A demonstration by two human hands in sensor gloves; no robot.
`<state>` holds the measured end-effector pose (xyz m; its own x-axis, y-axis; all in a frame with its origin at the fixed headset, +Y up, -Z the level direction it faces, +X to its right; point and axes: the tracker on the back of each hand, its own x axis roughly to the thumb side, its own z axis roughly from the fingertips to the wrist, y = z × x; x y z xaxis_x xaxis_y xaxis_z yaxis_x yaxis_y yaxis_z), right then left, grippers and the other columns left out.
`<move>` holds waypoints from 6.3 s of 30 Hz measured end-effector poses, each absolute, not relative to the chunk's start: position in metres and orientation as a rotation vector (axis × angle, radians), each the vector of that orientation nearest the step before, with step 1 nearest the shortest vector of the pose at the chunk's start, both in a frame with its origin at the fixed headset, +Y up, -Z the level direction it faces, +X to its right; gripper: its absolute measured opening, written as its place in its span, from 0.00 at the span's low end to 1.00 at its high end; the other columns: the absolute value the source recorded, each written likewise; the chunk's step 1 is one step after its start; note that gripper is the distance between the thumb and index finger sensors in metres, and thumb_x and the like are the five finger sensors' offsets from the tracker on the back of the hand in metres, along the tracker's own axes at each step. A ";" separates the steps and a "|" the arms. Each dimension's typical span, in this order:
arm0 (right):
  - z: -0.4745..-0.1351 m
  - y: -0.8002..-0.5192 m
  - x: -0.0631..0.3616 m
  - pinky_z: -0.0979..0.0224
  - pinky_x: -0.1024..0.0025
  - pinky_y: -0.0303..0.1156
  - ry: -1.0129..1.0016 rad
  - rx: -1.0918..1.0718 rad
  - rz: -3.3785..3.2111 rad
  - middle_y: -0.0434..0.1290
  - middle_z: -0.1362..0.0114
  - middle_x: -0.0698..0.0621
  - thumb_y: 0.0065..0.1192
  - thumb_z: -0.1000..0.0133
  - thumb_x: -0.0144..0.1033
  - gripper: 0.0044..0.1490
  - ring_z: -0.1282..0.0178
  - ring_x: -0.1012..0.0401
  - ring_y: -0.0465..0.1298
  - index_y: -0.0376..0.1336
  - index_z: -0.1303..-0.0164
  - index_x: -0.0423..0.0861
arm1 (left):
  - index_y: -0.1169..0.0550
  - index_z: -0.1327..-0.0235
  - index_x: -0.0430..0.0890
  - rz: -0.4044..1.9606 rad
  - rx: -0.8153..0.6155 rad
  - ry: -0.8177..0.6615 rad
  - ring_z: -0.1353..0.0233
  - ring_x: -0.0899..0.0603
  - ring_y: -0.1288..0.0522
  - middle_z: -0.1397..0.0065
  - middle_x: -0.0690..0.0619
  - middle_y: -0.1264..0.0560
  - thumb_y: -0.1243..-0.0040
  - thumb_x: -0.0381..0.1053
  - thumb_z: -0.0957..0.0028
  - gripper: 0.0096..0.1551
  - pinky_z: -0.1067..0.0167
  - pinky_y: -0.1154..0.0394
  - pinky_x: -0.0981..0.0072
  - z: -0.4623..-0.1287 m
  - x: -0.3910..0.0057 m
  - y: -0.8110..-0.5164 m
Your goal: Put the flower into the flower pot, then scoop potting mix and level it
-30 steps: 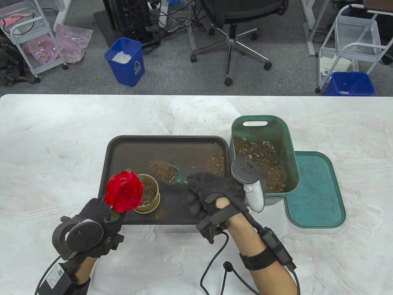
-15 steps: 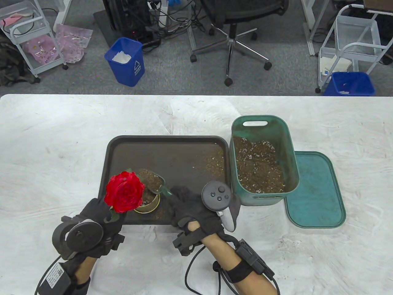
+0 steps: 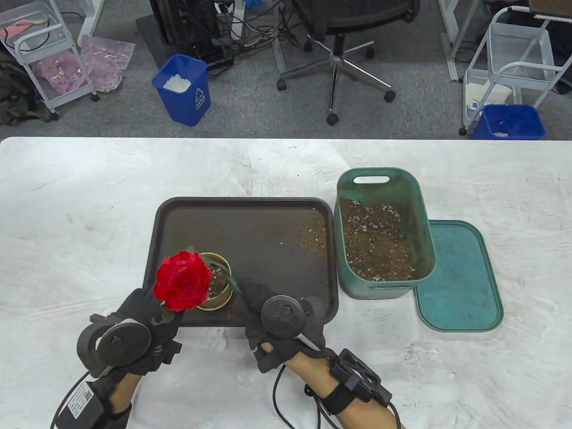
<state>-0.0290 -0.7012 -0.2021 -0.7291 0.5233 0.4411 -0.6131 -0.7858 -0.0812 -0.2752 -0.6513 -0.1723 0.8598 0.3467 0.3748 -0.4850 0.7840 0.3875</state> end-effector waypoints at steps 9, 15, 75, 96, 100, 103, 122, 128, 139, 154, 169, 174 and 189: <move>-0.192 -0.705 -0.039 0.73 0.56 0.86 -0.493 0.651 2.594 0.84 0.56 0.44 0.68 0.54 0.42 0.33 0.73 0.52 0.88 0.68 0.42 0.39 | 0.13 0.56 0.48 0.454 0.496 -0.295 0.77 0.50 0.15 0.64 0.52 0.12 0.37 0.59 0.57 0.23 0.66 0.15 0.57 -0.172 -0.275 -0.652; -0.191 -0.707 -0.040 0.73 0.56 0.86 -0.554 0.686 2.617 0.84 0.56 0.45 0.68 0.54 0.42 0.33 0.73 0.53 0.88 0.68 0.42 0.39 | 0.13 0.56 0.49 0.448 0.496 -0.294 0.77 0.50 0.15 0.64 0.52 0.12 0.37 0.59 0.57 0.23 0.66 0.15 0.57 -0.172 -0.275 -0.652; -0.397 -0.636 0.198 0.75 0.60 0.86 0.604 -0.873 2.900 0.84 0.57 0.45 0.64 0.52 0.41 0.32 0.75 0.55 0.87 0.68 0.41 0.38 | 0.13 0.56 0.49 0.403 0.497 -0.308 0.77 0.50 0.15 0.64 0.52 0.12 0.37 0.59 0.57 0.23 0.66 0.15 0.57 -0.171 -0.272 -0.651; -0.394 -0.660 0.211 0.69 0.58 0.86 0.928 -0.526 2.164 0.81 0.53 0.43 0.59 0.53 0.38 0.35 0.70 0.54 0.87 0.63 0.39 0.34 | 0.12 0.56 0.48 0.392 0.498 -0.317 0.77 0.50 0.15 0.64 0.52 0.12 0.37 0.59 0.57 0.23 0.66 0.15 0.57 -0.170 -0.270 -0.651; -0.385 -0.654 0.214 0.71 0.60 0.86 0.883 -0.511 2.069 0.81 0.53 0.43 0.59 0.53 0.38 0.35 0.71 0.54 0.87 0.63 0.39 0.33 | 0.12 0.56 0.48 0.387 0.499 -0.322 0.77 0.50 0.15 0.64 0.52 0.12 0.37 0.59 0.57 0.23 0.66 0.15 0.57 -0.169 -0.268 -0.650; -0.375 -0.646 0.222 0.73 0.61 0.87 0.835 -0.511 1.997 0.81 0.54 0.43 0.59 0.53 0.38 0.35 0.72 0.55 0.88 0.63 0.39 0.33 | 0.12 0.56 0.49 0.385 0.499 -0.325 0.77 0.50 0.15 0.64 0.52 0.12 0.37 0.59 0.57 0.23 0.66 0.15 0.57 -0.169 -0.267 -0.650; -0.328 -0.580 0.242 0.77 0.63 0.87 0.546 -0.373 1.758 0.82 0.56 0.42 0.59 0.52 0.39 0.34 0.75 0.56 0.88 0.65 0.41 0.32 | 0.12 0.56 0.48 0.370 0.501 -0.336 0.77 0.50 0.15 0.64 0.52 0.12 0.37 0.59 0.57 0.23 0.66 0.15 0.57 -0.167 -0.265 -0.650; -0.325 -0.561 0.204 0.78 0.63 0.87 0.556 -0.196 1.750 0.82 0.57 0.42 0.59 0.52 0.39 0.34 0.76 0.56 0.88 0.65 0.41 0.33 | 0.12 0.56 0.49 0.371 0.501 -0.335 0.77 0.50 0.15 0.63 0.52 0.12 0.37 0.59 0.57 0.23 0.66 0.15 0.57 -0.167 -0.265 -0.650; -0.314 -0.555 0.089 0.78 0.64 0.87 0.705 0.118 1.828 0.82 0.57 0.42 0.59 0.52 0.39 0.34 0.77 0.56 0.88 0.65 0.41 0.33 | 0.13 0.56 0.49 0.374 0.501 -0.330 0.77 0.50 0.15 0.63 0.52 0.12 0.37 0.59 0.57 0.23 0.66 0.15 0.57 -0.168 -0.265 -0.650; -0.314 -0.610 -0.006 0.76 0.62 0.86 0.922 0.228 1.997 0.82 0.56 0.43 0.58 0.51 0.40 0.33 0.75 0.55 0.87 0.65 0.40 0.34 | 0.13 0.56 0.48 0.375 0.499 -0.322 0.77 0.50 0.15 0.64 0.52 0.12 0.37 0.59 0.57 0.23 0.66 0.15 0.57 -0.168 -0.268 -0.649; -0.277 -0.609 -0.052 0.73 0.58 0.86 0.630 0.464 2.537 0.82 0.54 0.42 0.62 0.52 0.40 0.33 0.72 0.53 0.87 0.65 0.40 0.36 | 0.13 0.56 0.48 0.369 0.499 -0.325 0.77 0.50 0.15 0.64 0.52 0.12 0.37 0.59 0.57 0.23 0.66 0.15 0.57 -0.168 -0.267 -0.648; -0.252 -0.595 -0.074 0.72 0.57 0.86 0.355 0.634 2.794 0.83 0.54 0.43 0.63 0.52 0.40 0.33 0.71 0.52 0.88 0.66 0.40 0.37 | 0.13 0.56 0.49 0.365 0.499 -0.328 0.77 0.50 0.15 0.64 0.52 0.12 0.37 0.59 0.57 0.23 0.66 0.15 0.57 -0.168 -0.267 -0.648; -0.233 -0.545 -0.045 0.69 0.55 0.86 -0.072 0.613 3.078 0.83 0.53 0.44 0.64 0.54 0.40 0.32 0.69 0.51 0.88 0.67 0.41 0.39 | 0.13 0.56 0.48 0.363 0.500 -0.330 0.77 0.50 0.15 0.64 0.52 0.12 0.37 0.59 0.57 0.23 0.66 0.15 0.57 -0.168 -0.267 -0.648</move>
<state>-0.0445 -0.5447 -0.2332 -0.9237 -0.0063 0.3831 -0.0116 -0.9990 -0.0443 -0.2668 -0.6476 -0.1676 0.8845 0.2552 0.3906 -0.4133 0.8170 0.4022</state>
